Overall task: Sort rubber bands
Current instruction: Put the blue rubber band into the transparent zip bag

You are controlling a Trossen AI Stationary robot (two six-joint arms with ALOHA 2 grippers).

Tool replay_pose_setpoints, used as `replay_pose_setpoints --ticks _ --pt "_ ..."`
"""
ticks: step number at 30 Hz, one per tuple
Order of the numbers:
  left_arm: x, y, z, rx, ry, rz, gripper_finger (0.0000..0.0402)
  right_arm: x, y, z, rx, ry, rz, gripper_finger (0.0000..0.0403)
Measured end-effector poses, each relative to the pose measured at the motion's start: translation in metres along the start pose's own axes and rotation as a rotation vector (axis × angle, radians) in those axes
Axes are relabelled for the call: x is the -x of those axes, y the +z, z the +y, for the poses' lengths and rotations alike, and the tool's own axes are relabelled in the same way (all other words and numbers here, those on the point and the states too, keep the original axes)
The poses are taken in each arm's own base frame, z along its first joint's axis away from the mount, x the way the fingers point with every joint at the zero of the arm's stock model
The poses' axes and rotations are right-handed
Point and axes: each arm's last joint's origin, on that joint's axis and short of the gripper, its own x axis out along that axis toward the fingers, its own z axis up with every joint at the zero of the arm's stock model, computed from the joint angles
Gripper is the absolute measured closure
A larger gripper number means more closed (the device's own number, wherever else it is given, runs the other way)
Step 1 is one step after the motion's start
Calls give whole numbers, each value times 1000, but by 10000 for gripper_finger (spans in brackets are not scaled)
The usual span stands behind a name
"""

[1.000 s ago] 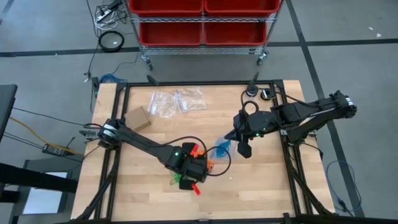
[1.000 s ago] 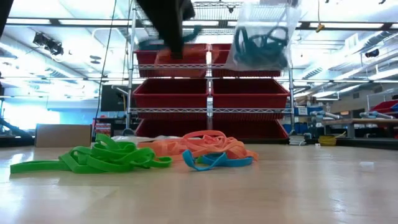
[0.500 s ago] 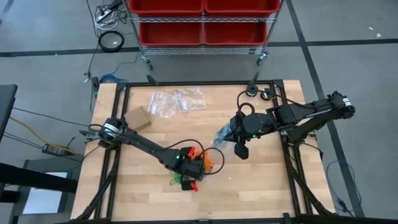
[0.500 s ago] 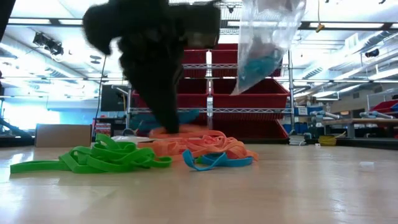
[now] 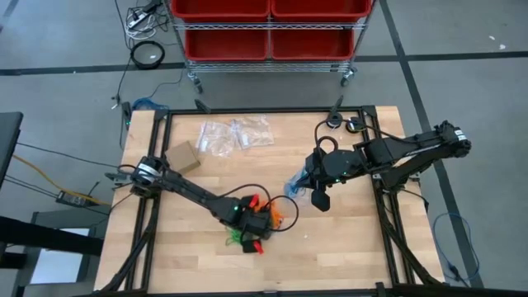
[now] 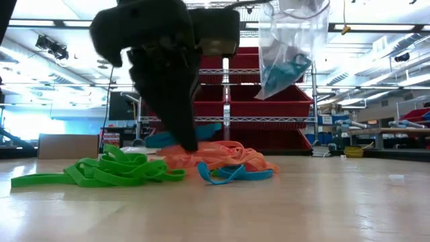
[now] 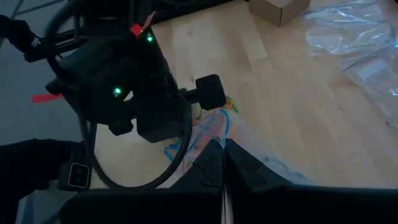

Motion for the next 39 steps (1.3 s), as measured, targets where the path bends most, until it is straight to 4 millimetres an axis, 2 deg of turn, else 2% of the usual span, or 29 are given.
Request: replay_pose_setpoints --ticks 7,12,39 --pt "35 24 -2 -43 85 -36 391 0 0 0 0 2 1 403" --pt "48 35 -3 -51 95 -78 391 0 0 0 0 4 2 403" --pt "22 15 -1 -2 62 -27 381 0 0 1 0 19 7 403"
